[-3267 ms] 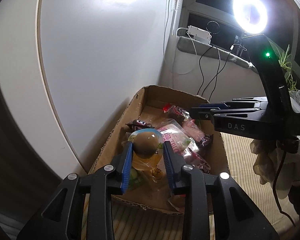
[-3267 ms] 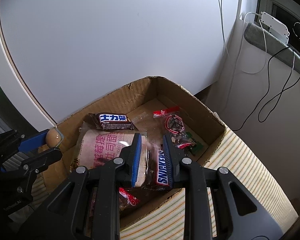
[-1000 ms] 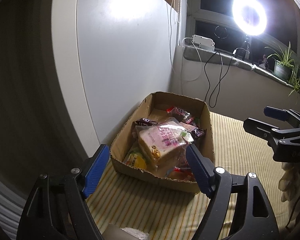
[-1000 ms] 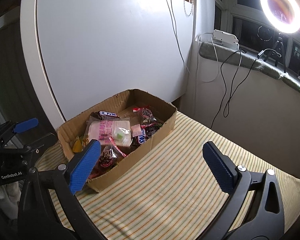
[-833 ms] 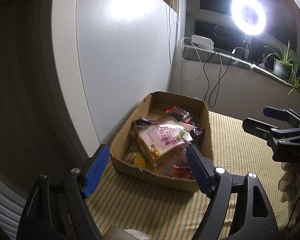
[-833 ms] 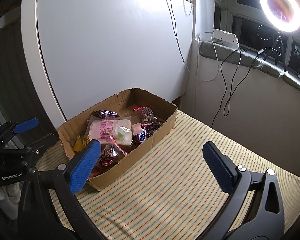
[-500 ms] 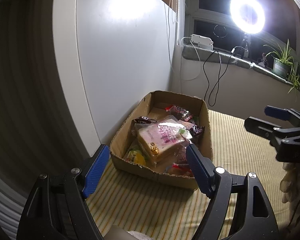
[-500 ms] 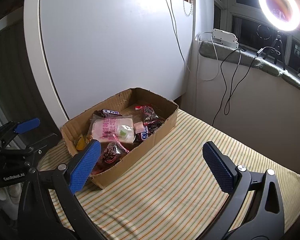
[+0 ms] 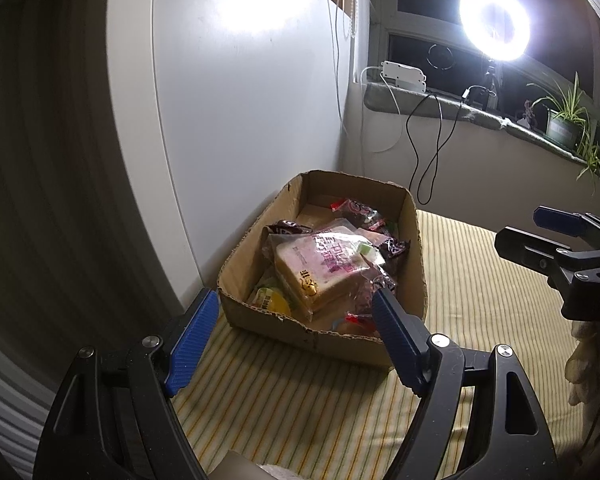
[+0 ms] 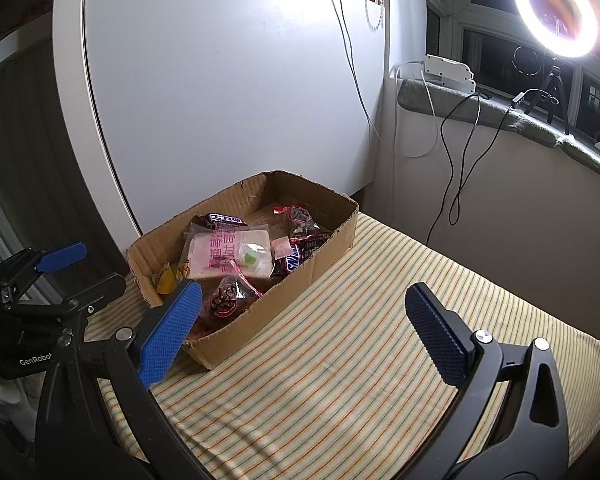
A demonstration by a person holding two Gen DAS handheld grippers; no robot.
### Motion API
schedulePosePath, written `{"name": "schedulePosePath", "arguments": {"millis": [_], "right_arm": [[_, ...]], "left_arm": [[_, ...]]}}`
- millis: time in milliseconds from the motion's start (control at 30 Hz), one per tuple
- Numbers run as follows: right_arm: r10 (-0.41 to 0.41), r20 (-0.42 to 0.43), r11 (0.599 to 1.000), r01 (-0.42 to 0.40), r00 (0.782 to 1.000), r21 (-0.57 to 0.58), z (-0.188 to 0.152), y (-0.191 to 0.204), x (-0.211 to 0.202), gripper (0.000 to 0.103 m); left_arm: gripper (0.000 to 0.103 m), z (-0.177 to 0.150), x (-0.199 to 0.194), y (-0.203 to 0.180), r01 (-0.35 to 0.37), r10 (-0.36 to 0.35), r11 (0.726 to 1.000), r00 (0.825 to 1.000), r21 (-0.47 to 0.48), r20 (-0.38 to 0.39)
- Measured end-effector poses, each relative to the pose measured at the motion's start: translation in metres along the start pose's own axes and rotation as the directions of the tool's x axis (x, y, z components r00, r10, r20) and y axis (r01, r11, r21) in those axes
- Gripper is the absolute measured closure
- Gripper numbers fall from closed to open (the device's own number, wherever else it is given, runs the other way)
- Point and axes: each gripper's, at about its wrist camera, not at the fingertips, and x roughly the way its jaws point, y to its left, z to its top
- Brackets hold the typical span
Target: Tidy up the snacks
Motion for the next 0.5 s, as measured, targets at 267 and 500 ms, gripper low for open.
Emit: {"name": "schedulePosePath", "arguments": {"millis": [267, 500], "right_arm": [[-0.001, -0.003, 1.0, 0.001, 1.0, 0.002, -0.0021, -0.0047, -0.0012, 0.0], [-0.009, -0.005, 1.0, 0.009, 1.0, 0.006, -0.004, -0.0104, -0.0029, 0.0]], "left_arm": [[0.024, -0.0003, 0.0023, -0.0008, -0.006, 0.006, 1.0, 1.0, 0.002, -0.001], [0.024, -0.0012, 0.0023, -0.001, -0.002, 0.002, 1.0, 1.0, 0.006, -0.003]]}}
